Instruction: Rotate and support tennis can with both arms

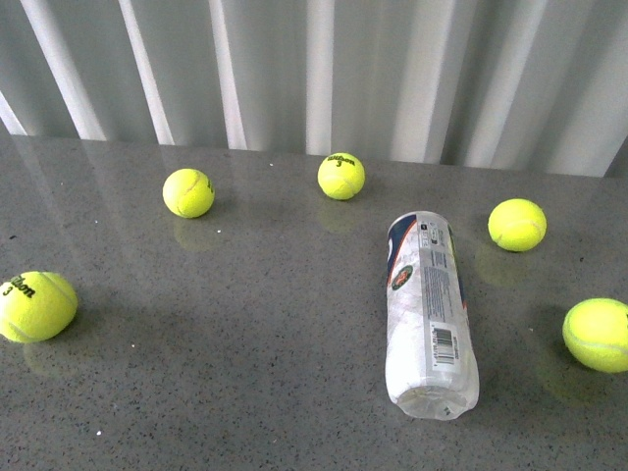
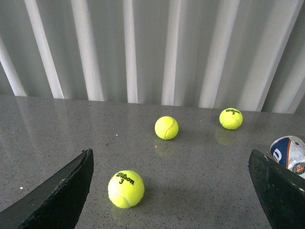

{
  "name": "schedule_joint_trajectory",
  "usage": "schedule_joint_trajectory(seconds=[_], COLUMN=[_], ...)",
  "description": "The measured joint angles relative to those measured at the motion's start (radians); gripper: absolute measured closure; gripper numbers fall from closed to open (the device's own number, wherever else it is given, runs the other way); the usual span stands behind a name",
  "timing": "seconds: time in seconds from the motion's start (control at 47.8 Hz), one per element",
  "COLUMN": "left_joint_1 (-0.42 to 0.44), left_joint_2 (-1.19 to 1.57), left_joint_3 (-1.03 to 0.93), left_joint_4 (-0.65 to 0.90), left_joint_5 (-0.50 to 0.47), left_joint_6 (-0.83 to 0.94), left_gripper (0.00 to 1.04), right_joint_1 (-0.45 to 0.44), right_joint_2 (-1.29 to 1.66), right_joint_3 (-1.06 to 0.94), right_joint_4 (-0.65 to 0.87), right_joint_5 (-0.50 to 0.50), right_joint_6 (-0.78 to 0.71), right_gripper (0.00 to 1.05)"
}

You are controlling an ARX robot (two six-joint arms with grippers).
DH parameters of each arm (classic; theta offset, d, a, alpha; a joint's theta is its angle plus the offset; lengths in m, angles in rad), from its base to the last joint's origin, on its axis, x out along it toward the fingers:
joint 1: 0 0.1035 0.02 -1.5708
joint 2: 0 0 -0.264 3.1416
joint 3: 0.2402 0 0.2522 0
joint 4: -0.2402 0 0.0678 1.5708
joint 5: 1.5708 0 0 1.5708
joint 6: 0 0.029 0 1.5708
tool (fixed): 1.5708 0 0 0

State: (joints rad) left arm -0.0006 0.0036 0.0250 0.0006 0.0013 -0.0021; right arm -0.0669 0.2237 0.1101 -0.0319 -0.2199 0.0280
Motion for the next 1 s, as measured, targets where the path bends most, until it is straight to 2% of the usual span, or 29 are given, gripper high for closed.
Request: schedule_joint_trajectory(seconds=[0.126,0.209,0.356,0.46,0.523,0.732,1.004], left_joint_1=[0.000,0.000,0.000,0.000,0.000,0.000,0.000], left_joint_2=[0.000,0.000,0.000,0.000,0.000,0.000,0.000], left_joint_3=[0.000,0.000,0.000,0.000,0.000,0.000,0.000], left_joint_4=[0.000,0.000,0.000,0.000,0.000,0.000,0.000], left_joint_5=[-0.002,-0.002,-0.002,-0.002,-0.002,-0.002,-0.002], left_joint_6=[0.000,0.000,0.000,0.000,0.000,0.000,0.000], left_gripper=[0.07,0.07,0.07,0.07,0.07,0.07,0.07], right_joint_1=[-0.014,0.000,0.064,0.174,0.212,0.311,0.352], right_joint_2=[0.312,0.636,1.059,1.400,1.489,1.695,1.787], right_joint_3=[0.163,0.369,0.655,0.893,0.956,1.058,1.061], right_joint_4=[0.224,0.332,0.194,-0.024,-0.089,-0.198,-0.211], right_joint_5=[0.016,0.050,0.081,0.090,0.087,0.124,0.171], right_joint_6=[0.042,0.103,0.154,0.166,0.169,0.198,0.211], right_gripper=[0.07,0.07,0.07,0.07,0.07,0.07,0.07])
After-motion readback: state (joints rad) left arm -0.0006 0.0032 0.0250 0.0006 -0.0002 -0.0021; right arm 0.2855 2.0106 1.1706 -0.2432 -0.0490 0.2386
